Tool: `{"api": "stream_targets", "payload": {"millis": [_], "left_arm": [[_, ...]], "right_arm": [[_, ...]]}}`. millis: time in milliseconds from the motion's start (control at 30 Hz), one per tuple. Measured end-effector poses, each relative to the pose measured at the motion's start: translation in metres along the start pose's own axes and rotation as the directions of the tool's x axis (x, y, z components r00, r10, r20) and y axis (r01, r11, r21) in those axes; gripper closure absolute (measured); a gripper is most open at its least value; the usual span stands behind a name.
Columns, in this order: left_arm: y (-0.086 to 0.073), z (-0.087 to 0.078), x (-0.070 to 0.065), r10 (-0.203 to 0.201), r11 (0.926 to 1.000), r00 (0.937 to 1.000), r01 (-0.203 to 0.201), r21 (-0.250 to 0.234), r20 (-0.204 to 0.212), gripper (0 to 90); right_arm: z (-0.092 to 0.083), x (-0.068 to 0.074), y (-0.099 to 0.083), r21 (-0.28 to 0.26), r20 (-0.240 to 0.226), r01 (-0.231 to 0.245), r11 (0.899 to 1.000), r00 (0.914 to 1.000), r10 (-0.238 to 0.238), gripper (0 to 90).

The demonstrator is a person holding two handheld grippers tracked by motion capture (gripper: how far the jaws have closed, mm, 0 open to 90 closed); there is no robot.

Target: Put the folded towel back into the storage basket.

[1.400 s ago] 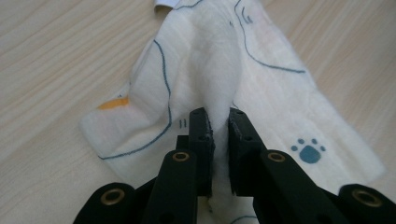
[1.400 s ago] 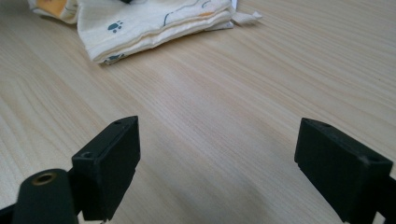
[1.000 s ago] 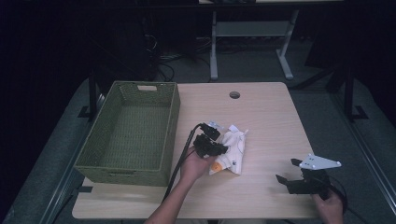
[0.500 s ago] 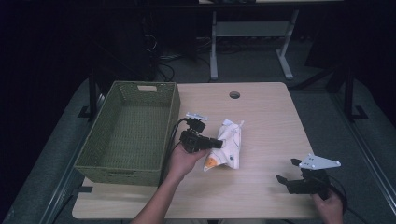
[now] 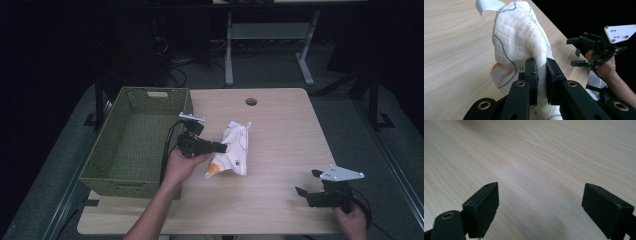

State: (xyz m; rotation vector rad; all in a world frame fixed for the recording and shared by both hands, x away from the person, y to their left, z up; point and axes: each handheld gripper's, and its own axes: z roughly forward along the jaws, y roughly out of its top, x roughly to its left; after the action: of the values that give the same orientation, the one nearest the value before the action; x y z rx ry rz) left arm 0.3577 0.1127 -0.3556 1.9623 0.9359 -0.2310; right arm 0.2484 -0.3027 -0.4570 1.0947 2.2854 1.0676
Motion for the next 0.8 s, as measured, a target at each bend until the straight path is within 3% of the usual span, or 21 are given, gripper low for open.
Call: {"api": "stream_targets", "payload": {"millis": [333,433,800], "left_arm": [[0.005,-0.029,0.007,0.001,0.9999,0.9989,-0.001,-0.013,0.047,82.5],[0.005,-0.037,0.009,0.015,0.9998,0.9988,-0.015,-0.014,0.047,82.5],[0.005,-0.069,0.023,0.005,0.9991,0.9982,-0.002,-0.043,0.059,82.5]], "right_arm": [[0.002,-0.001,0.000,0.008,0.004,-0.005,1.000,1.0000,0.005,13.6],[0.002,-0.001,0.000,0.009,0.003,-0.005,1.000,1.0000,0.005,13.6],[0.003,-0.003,-0.001,0.010,0.013,-0.020,1.000,0.9997,0.020,13.6]]}}
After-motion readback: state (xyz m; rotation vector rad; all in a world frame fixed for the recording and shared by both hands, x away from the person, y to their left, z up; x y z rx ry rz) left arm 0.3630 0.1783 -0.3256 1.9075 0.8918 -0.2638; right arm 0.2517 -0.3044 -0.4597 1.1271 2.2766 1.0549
